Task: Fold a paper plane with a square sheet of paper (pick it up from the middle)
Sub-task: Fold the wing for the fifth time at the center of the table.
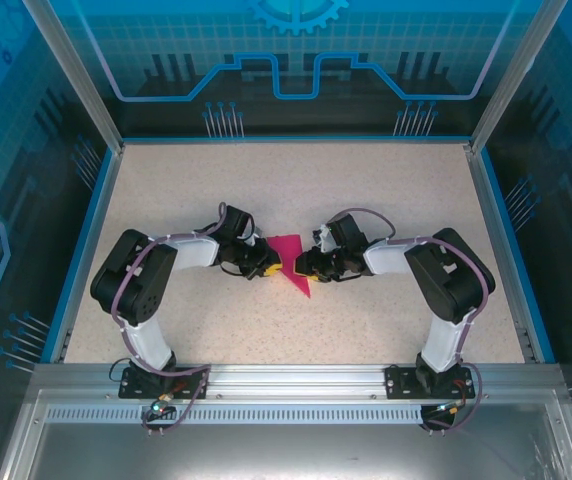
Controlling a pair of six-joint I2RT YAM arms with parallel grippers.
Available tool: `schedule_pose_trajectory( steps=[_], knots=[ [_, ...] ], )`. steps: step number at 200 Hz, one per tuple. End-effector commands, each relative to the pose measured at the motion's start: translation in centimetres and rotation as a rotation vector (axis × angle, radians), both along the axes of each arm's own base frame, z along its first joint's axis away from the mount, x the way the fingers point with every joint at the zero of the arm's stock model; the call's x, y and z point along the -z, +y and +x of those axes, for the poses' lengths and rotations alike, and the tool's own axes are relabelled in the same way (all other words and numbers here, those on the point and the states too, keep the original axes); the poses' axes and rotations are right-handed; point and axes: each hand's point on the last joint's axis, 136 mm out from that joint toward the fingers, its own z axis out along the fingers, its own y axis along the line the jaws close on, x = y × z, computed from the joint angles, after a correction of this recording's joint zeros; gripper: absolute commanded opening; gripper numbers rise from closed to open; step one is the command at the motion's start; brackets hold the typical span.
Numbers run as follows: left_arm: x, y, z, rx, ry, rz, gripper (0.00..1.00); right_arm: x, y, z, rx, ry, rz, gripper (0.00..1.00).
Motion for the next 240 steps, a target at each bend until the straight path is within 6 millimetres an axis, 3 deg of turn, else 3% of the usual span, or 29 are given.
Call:
schedule_pose_trajectory(
  steps=[1,51,78,101,126,162,240],
  knots=[
    [-0.7,-1.0,0.2,0.035,-0.013,-0.037,0.07,1.0,-2.2,-0.6,-0.012,-0.012,-0.095,0.39],
    [-1.1,-0.8,-0.3,0.031,0.015,0.009,0.01,-3.2,-3.4,-0.1,-0.040,-0.273,-0.235,0.52],
    [-1.6,-1.2,-0.5,0.043,0.020,0.036,0.01,-5.6,-3.3,-1.0,-0.078,-0.475,-0.387,0.56],
    [-2.1,-1.4,-0.5,0.046,0.016,0.053,0.01,-6.5,-3.4,-1.7,-0.106,-0.627,-0.527,0.56],
    [-2.4,-1.5,-0.5,0.043,0.016,0.059,0.01,-6.3,-2.8,-2.7,-0.173,-0.744,-0.616,0.56],
    [-2.8,-1.6,-0.5,0.033,0.016,0.057,0.01,-4.8,-0.1,-4.4,-0.318,-0.850,-0.690,0.54],
    [-2.8,-1.6,-0.8,0.026,0.032,0.055,0.01,-2.8,1.7,-2.4,-0.275,-0.933,-0.767,0.46]
  ],
)
